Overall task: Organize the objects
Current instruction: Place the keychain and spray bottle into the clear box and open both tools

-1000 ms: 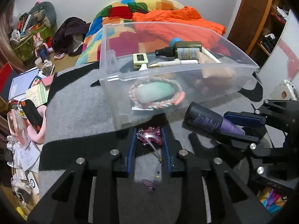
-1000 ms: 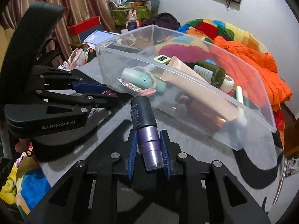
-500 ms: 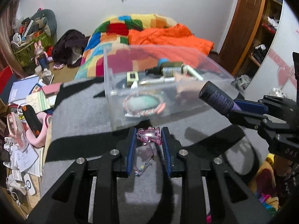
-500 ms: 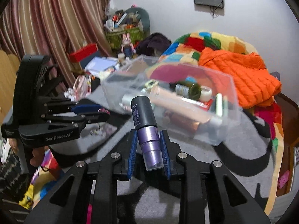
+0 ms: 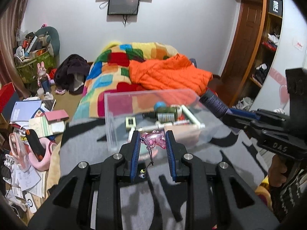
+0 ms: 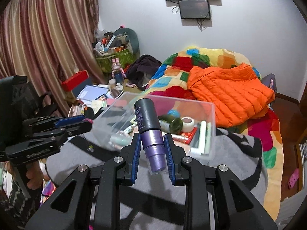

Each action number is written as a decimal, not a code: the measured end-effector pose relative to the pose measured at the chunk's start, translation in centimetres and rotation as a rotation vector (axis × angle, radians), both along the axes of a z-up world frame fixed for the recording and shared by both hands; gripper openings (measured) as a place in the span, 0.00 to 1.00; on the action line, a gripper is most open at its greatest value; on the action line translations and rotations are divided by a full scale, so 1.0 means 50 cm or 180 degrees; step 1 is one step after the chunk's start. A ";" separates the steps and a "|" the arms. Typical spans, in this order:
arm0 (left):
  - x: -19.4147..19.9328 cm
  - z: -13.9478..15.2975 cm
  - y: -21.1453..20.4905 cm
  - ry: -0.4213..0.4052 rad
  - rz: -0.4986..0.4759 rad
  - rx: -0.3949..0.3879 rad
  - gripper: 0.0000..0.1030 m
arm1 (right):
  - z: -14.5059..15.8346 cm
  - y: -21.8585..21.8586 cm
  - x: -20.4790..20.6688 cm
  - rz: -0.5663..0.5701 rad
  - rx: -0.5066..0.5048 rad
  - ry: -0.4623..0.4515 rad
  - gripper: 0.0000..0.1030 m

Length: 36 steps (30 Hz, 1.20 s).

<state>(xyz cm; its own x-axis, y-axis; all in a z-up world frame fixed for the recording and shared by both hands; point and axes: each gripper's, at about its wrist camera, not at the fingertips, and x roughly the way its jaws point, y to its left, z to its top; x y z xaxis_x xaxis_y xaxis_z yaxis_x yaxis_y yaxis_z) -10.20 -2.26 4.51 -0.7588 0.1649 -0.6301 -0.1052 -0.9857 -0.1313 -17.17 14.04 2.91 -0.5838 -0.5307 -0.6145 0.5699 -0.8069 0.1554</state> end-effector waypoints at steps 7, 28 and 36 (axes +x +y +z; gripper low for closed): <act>-0.042 0.024 -0.016 0.0083 0.0106 0.0119 0.25 | -0.009 -0.008 -0.063 -0.0088 0.0032 -0.0066 0.22; -0.131 -0.086 -0.039 -0.0457 0.0188 0.0137 0.26 | -0.110 -0.084 -0.147 0.0158 0.0382 -0.0548 0.25; -0.088 -0.043 -0.034 -0.0243 0.0149 0.0171 0.38 | -0.054 -0.050 -0.100 0.0146 0.0177 -0.0426 0.26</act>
